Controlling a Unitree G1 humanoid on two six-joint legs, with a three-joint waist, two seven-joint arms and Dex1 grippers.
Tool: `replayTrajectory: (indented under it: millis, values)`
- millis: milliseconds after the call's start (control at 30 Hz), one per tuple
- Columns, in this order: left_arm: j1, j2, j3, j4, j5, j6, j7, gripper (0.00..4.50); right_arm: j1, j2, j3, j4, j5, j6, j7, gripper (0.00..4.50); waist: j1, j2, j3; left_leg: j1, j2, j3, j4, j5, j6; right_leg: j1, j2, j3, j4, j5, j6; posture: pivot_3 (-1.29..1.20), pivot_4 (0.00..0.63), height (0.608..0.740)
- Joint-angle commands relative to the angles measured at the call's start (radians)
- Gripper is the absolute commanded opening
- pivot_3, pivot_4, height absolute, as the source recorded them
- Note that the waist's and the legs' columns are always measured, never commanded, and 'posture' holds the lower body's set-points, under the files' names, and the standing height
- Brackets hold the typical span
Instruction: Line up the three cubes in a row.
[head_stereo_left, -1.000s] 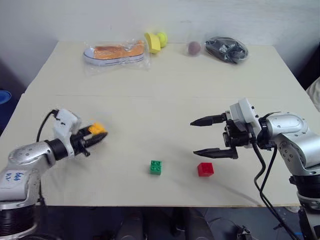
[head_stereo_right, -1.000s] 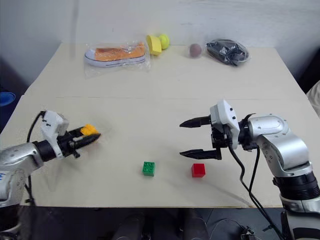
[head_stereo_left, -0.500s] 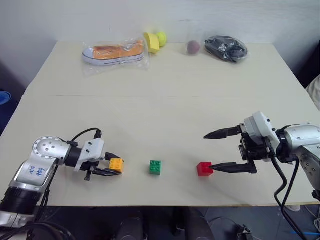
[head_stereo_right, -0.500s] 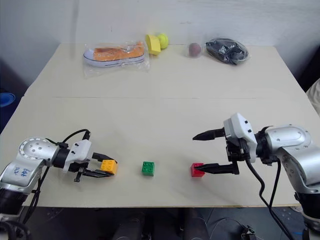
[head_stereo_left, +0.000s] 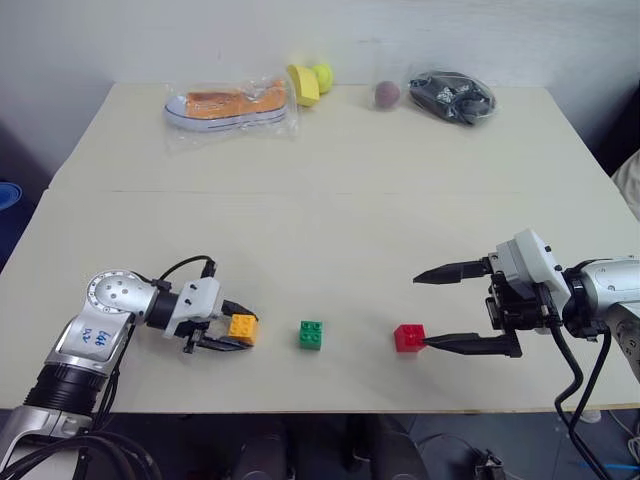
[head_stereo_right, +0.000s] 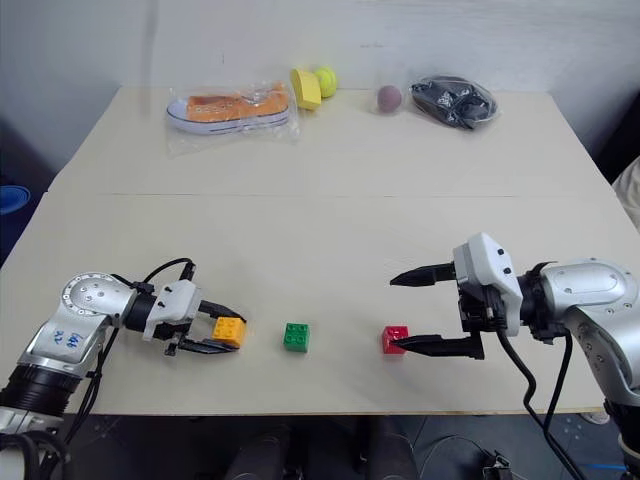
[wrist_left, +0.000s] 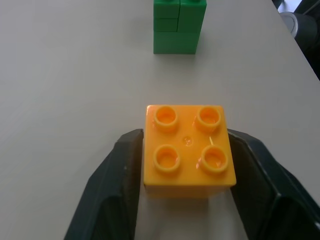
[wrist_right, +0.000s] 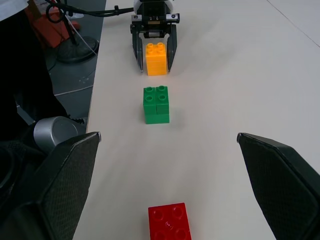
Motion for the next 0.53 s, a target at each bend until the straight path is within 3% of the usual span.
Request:
replayTrajectory:
  millis: [33,133,333,533]
  values:
    - [0.023,0.032,0.031,-0.034,-0.011,0.038,0.011,3.65,-0.011,-0.018,0.002,0.002,-0.015,-0.027,0.012,4.5,0.0,0.0,0.0,0.0,0.0,0.0,0.0,0.0,0.0,0.0,0.0,0.0,0.0,0.0,0.0,0.0,0.15,0.74]
    - [0.073,0.111,0.11,-0.113,-0.075,0.159,0.009,4.48,0.008,-0.033,-0.013,0.04,-0.043,-0.056,0.038,4.5,-0.008,0.0,0.0,0.0,0.0,0.0,0.0,0.0,0.0,0.0,0.0,0.0,0.0,0.0,0.0,0.0,0.15,0.74]
    - [0.212,0.3,0.385,-0.318,-0.305,0.471,-0.032,4.48,0.087,-0.084,-0.021,0.153,-0.096,-0.142,0.155,4.5,-0.019,0.0,0.0,-0.001,0.001,-0.001,0.0,0.0,0.0,0.0,0.0,0.0,-0.001,0.0,0.0,0.0,0.15,0.74]
    - [0.19,0.344,0.492,-0.41,-0.398,0.592,0.019,4.48,0.092,-0.088,-0.001,0.242,-0.144,-0.216,0.209,4.5,-0.021,0.001,0.0,0.002,0.0,-0.001,0.0,0.0,0.0,0.003,0.0,0.001,-0.001,0.0,0.0,0.0,0.15,0.74]
